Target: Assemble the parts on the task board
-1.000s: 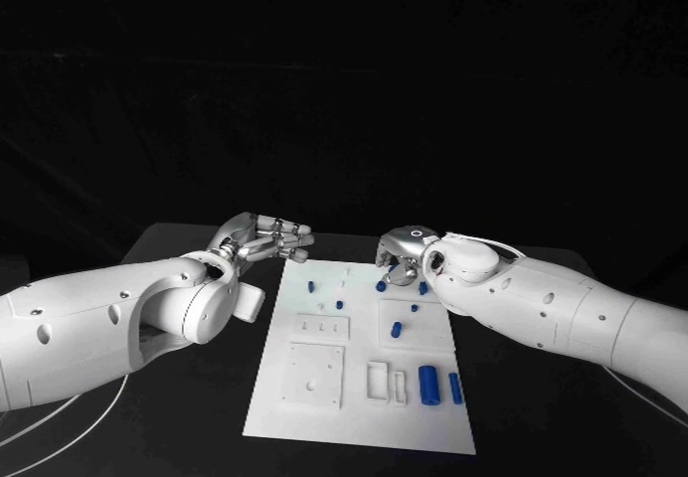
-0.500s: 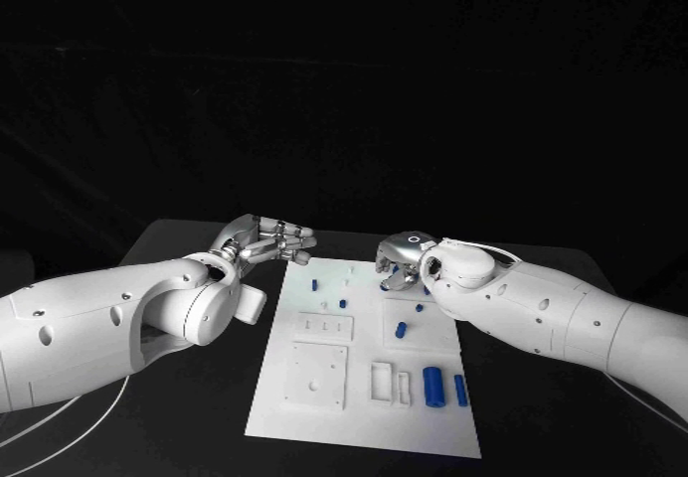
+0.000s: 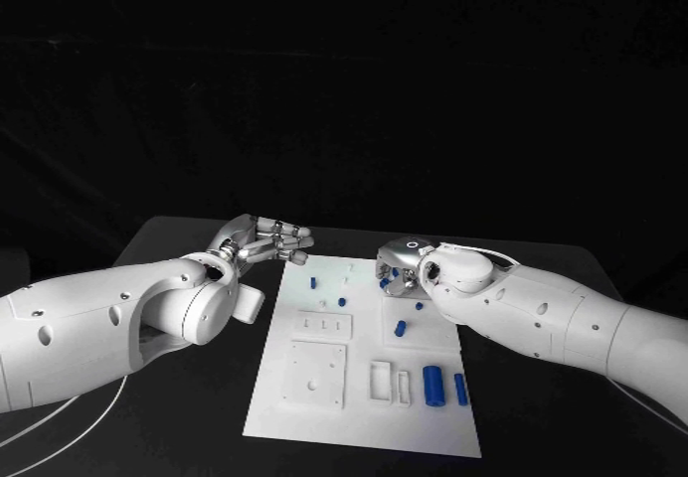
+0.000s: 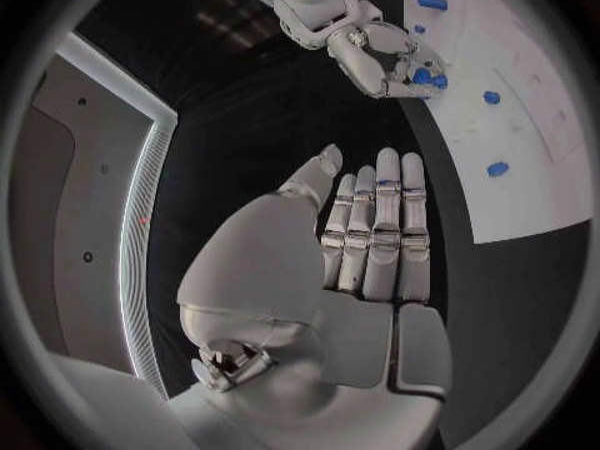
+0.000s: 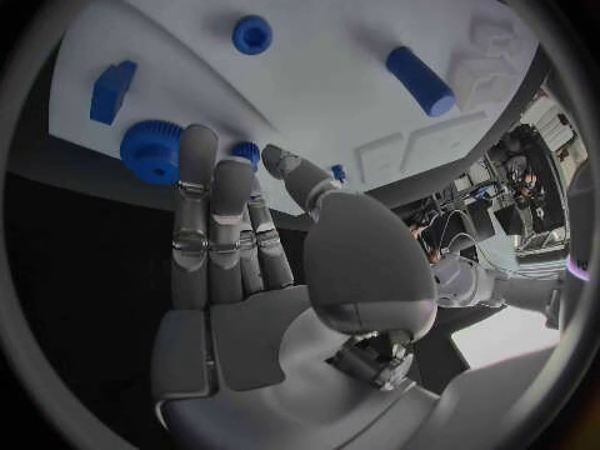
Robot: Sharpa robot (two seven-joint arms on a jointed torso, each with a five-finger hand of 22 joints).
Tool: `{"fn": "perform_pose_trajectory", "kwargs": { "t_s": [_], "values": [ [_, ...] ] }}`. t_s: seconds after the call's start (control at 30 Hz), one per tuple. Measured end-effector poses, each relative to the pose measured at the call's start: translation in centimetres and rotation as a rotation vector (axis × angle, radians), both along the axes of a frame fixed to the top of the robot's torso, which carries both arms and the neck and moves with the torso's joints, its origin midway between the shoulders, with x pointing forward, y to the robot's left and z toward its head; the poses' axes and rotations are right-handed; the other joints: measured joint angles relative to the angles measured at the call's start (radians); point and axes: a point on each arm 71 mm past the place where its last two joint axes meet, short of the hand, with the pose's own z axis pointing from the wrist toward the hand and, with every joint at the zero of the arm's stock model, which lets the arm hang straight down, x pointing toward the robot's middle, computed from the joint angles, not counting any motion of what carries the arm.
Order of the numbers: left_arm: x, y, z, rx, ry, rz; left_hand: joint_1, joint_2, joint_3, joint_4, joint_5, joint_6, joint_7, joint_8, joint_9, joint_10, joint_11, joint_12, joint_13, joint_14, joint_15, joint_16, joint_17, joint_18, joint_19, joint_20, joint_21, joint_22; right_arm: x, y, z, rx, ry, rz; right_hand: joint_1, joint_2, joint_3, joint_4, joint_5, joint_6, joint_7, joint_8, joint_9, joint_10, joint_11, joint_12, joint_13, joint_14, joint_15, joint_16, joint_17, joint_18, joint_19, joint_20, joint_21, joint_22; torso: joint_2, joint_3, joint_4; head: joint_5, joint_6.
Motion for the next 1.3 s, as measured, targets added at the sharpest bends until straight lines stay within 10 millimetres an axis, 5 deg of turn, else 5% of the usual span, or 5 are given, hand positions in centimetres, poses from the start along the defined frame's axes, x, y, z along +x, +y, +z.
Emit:
{"fn": "perform_pose_trajectory", "kwargs": {
  "t_s": [0.37, 0.5, 0.77, 1.3],
  "values": [
    [0.0, 0.1, 0.0, 0.001, 0.001, 0.002, 0.0, 0.0, -0.001, 0.001, 0.0, 0.0, 0.0, 0.0, 0.0, -0.001, 0.0, 0.0, 0.0, 0.0, 0.0, 0.0, 0.0, 0.0, 0.002, -0.002, -0.003, -0.001, 0.0, -0.1, -0.2, -0.02, -0.005, -0.005, -0.004, -0.004, 0.085, 0.005, -0.01, 0.015, -0.001, 0.0, 0.0, 0.015, -0.004, 0.0, 0.0, -0.002, -0.002, 0.008, 0.0, -0.001, 0.001, -0.001, 0.0, 0.042, 0.006, -0.0007, 0.0014, -0.003, 0.005],
    [0.1, 0.1, 0.0, 0.002, 0.002, 0.002, 0.0, 0.0, -0.001, 0.001, 0.0, 0.0, 0.0, 0.0, 0.0, -0.001, 0.0, 0.0, 0.0, 0.0, 0.0, 0.0, 0.0, 0.0, 0.003, -0.003, -0.003, -0.001, 0.0, -0.1, -0.2, -0.024, -0.011, -0.005, 0.001, 0.001, 0.115, 0.004, -0.051, 0.032, -0.006, 0.0, 0.001, 0.047, -0.012, 0.002, 0.0, -0.006, -0.006, 0.008, -0.002, -0.008, 0.012, -0.006, 0.013, 0.069, 0.008, -0.0013, 0.0013, -0.003, 0.006],
    [0.1, 0.2, 0.0, 0.003, 0.004, 0.003, 0.0, 0.0, -0.002, 0.007, 0.0, 0.0, 0.0, 0.0, 0.0, -0.001, 0.0, 0.0, 0.0, 0.0, 0.0, 0.0, 0.0, 0.0, 0.007, 0.0, -0.003, -0.003, 0.0, 0.0, 0.0, -0.027, -0.037, -0.003, 0.018, 0.018, 0.143, 0.006, -0.145, 0.09, -0.023, -0.004, 0.002, 0.135, -0.038, 0.0, 0.0, -0.005, -0.023, 0.009, -0.002, -0.032, 0.006, -0.026, 0.202, 0.257, 0.012, -0.0022, 0.0007, -0.003, 0.007],
    [0.3, 0.3, -0.1, 0.007, 0.007, 0.008, 0.0, 0.0, -0.002, 0.007, 0.0, 0.0, 0.0, 0.0, 0.0, -0.001, 0.0, 0.0, 0.0, 0.0, 0.0, 0.0, 0.0, 0.0, 0.007, 0.0, -0.007, -0.003, -0.4, 1.1, 1.4, 0.066, -0.164, -0.005, 0.022, 0.026, 0.161, 0.008, -0.183, 0.142, -0.039, -0.001, 0.007, 0.165, -0.025, 0.005, 0.005, -0.003, -0.036, 0.009, -0.001, -0.048, -0.008, -0.04, 0.248, 0.376, 0.014, -0.0046, 0.0031, 0.009, 0.024]
  ]
}}
